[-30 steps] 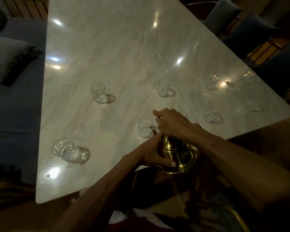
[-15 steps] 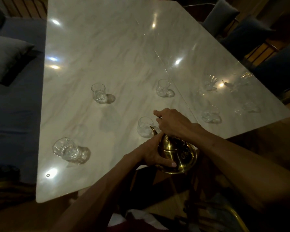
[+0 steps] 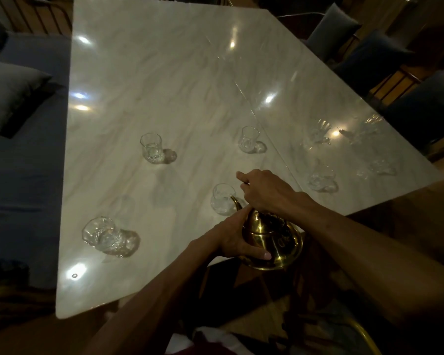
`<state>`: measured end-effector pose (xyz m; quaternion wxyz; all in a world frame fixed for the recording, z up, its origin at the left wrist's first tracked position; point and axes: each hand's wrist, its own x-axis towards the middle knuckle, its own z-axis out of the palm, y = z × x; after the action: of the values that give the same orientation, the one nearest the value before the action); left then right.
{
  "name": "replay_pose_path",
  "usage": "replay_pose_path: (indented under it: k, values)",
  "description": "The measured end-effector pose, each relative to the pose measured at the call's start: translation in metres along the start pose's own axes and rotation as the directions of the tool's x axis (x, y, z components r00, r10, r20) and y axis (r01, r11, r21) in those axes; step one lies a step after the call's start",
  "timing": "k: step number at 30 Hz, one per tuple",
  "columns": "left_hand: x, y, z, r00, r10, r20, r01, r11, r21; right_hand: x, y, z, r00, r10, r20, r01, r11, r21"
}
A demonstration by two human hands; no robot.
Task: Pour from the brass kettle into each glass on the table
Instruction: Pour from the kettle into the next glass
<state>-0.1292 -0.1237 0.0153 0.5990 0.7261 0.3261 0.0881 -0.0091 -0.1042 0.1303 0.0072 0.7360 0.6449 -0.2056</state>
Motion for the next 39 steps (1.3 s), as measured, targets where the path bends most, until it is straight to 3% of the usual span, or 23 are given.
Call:
replay_pose_path:
  k: [39]
  values:
    - [0.001,-0.006,-0.016,0.999,0.027,0.037,-0.028,0.999,0.020,-0.003,-0.014,-0.005,0.999,0.031,-0.027,-0.030,0.999,0.044]
